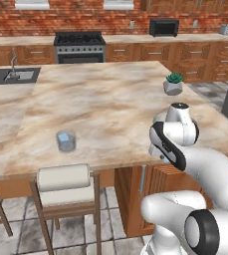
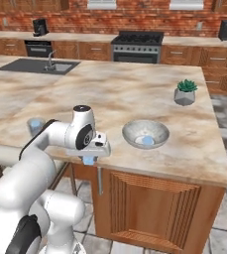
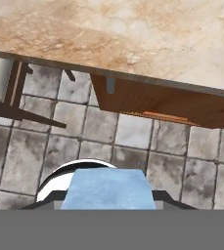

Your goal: There are four ice cubes in the ice bowl. Place two ice cubes in each glass of water.

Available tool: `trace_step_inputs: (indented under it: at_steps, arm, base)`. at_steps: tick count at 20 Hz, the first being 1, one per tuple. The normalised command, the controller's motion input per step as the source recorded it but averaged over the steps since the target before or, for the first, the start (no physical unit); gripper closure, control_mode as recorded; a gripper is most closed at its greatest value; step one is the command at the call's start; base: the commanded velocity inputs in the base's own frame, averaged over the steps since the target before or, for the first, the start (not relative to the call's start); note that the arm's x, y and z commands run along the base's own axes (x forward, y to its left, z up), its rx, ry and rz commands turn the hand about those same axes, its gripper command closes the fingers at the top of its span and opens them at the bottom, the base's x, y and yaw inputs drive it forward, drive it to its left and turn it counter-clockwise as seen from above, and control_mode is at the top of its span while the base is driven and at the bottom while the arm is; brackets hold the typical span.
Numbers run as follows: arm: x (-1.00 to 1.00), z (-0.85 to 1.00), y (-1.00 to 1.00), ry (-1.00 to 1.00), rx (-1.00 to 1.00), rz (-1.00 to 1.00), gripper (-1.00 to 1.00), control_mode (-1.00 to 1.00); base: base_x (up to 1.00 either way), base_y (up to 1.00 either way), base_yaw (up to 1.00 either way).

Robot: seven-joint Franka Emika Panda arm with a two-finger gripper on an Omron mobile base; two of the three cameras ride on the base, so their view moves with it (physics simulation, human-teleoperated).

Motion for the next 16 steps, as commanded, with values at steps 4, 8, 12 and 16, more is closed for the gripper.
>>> trace_step_inputs:
  at_steps: [4, 8, 12, 16]
  arm:
    - [0.0, 0.0, 0.0, 0.0, 0.0, 0.0, 1.0, 1.0]
    - [0.0, 0.0, 0.0, 0.0, 0.0, 0.0, 1.0, 1.0]
    - [0.0, 0.0, 0.0, 0.0, 0.0, 0.0, 1.0, 1.0]
    - [0.0, 0.0, 0.0, 0.0, 0.0, 0.0, 1.0, 1.0]
  base:
    - [-0.25, 0.14, 0.02]
    - [-0.19, 0.44, 0.01]
    - [-0.14, 0.59, 0.04]
    - [-0.27, 0.67, 0.06]
